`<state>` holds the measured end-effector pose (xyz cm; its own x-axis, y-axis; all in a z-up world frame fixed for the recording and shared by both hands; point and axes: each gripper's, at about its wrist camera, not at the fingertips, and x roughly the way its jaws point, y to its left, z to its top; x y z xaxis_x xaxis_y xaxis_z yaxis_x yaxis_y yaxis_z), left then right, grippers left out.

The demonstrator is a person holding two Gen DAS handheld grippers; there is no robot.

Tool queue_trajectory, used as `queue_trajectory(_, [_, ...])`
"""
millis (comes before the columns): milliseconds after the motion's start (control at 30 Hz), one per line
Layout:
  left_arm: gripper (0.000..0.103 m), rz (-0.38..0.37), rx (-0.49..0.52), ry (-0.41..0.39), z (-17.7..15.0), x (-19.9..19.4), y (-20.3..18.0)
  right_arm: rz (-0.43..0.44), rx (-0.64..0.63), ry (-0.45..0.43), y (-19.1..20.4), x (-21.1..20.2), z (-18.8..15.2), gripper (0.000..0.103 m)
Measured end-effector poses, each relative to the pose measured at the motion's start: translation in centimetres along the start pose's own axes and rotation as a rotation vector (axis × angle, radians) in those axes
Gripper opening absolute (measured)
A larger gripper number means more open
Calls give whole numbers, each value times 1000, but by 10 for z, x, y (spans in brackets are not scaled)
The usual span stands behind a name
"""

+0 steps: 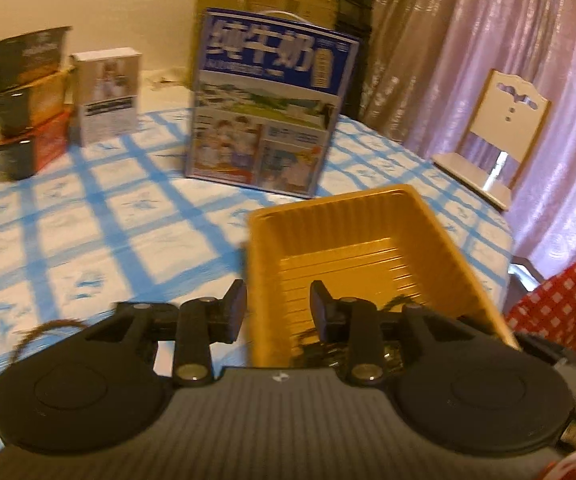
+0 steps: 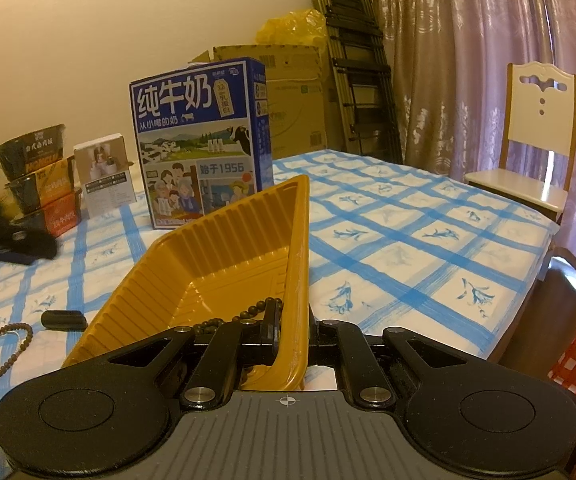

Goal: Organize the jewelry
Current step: 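Carry the red bracelet into the orange tray and open the left tool, then move the left tool back toward the remaining brown bead necklace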

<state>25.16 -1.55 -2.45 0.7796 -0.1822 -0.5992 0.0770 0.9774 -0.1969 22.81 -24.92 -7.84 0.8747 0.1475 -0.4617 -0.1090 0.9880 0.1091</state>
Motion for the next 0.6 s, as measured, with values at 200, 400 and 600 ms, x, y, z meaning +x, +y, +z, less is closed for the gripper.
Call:
queue_trajectory(200, [31,116,-6,7,-15,-29,44,-3,-1,1,0,0,0,9])
queue_trajectory(400, [36,224,-19,31,-35,-57,85,-5,-9,0,0,-1,0,9])
queue_trajectory(600, [36,300,-66,61,-61,-78,113,-8,-11,1,0,-2,-1,9])
